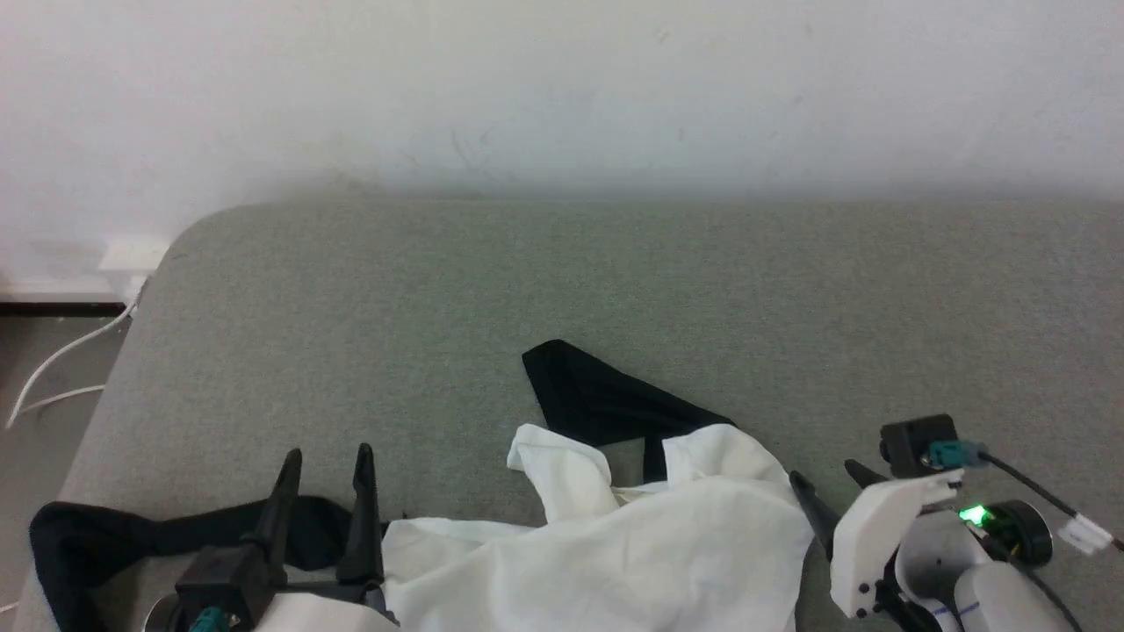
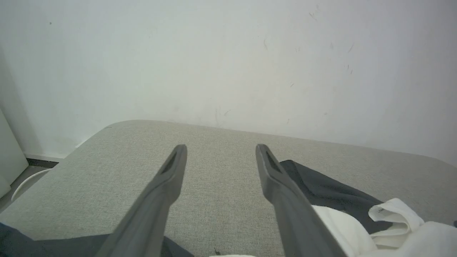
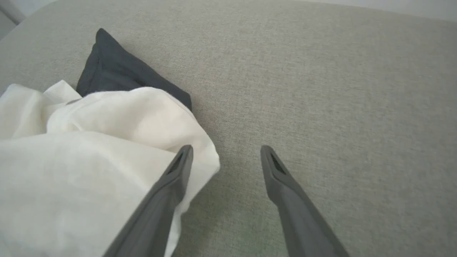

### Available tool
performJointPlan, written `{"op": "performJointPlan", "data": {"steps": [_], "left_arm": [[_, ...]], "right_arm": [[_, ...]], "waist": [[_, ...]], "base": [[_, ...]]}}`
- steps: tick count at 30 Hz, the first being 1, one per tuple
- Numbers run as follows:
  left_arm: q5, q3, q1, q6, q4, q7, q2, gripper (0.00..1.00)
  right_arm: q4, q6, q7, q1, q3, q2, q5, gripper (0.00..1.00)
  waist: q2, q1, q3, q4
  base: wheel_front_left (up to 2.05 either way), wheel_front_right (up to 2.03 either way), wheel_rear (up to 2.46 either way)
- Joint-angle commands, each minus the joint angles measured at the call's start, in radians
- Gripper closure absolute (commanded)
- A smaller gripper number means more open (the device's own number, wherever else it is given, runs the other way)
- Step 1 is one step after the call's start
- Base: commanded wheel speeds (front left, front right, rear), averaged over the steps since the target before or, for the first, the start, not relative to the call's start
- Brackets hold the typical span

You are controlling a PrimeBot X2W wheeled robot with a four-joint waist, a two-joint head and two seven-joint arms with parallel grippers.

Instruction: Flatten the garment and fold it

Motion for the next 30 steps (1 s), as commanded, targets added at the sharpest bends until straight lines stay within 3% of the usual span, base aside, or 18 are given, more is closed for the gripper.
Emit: {"op": "performJointPlan", "data": {"steps": [1,7,12,14,15,18,22,25,30], "left_arm": [[0.010,-0.002,-0.020,-0.011,-0.002,-0.005,-0.013,0.00],[0.025,0.002,-0.049,-0.040,0.017,-0.005,-0.054,0.00],[0.027,0.018,-0.065,-0.066,0.040,-0.005,-0.079,0.00],[0.027,0.027,-0.067,-0.075,0.051,-0.005,-0.087,0.00],[0.029,0.031,-0.066,-0.079,0.054,-0.005,-0.090,0.00],[0.033,0.047,-0.061,-0.087,0.061,-0.005,-0.098,0.00],[0.040,0.065,-0.058,-0.096,0.067,-0.005,-0.104,0.00],[0.046,0.079,-0.053,-0.101,0.068,-0.005,-0.107,0.00],[0.056,0.089,-0.043,-0.107,0.069,-0.005,-0.115,0.00]], "right_arm": [[0.028,-0.002,0.037,-0.047,0.024,-0.022,0.023,0.00],[0.183,-0.002,0.191,-0.196,0.166,-0.090,0.142,0.00],[0.329,-0.002,0.326,-0.261,0.266,-0.097,0.266,0.00],[0.375,-0.002,0.383,-0.267,0.292,-0.093,0.311,0.56],[0.388,-0.002,0.403,-0.269,0.302,-0.089,0.336,1.00],[0.376,-0.002,0.387,-0.287,0.325,-0.095,0.383,1.00],[0.306,-0.002,0.208,-0.334,0.301,-0.147,0.369,1.00],[0.262,-0.002,0.087,-0.353,0.224,-0.186,0.327,1.00],[0.220,-0.002,-0.022,-0.311,-0.024,-0.233,0.207,1.00]], "waist": [[0.0000,-0.0001,0.021,0.034],[0.0000,-0.0001,0.048,0.074],[0.0000,-0.0001,0.059,0.091],[0.0000,-0.0001,0.057,0.094],[0.0000,-0.0001,0.056,0.094],[0.0000,-0.0001,0.051,0.088],[0.0000,-0.0001,0.040,0.064],[0.0000,-0.0001,0.032,0.040],[0.0000,-0.0001,0.029,0.004]], "base": [[0.00,0.00,0.00],[0.00,0.00,0.00],[0.00,0.00,0.00],[0.00,0.00,0.00],[0.00,0.00,0.00],[0.00,0.00,0.00],[0.00,0.00,0.00],[0.00,0.00,0.00],[0.00,0.00,0.00]]}}
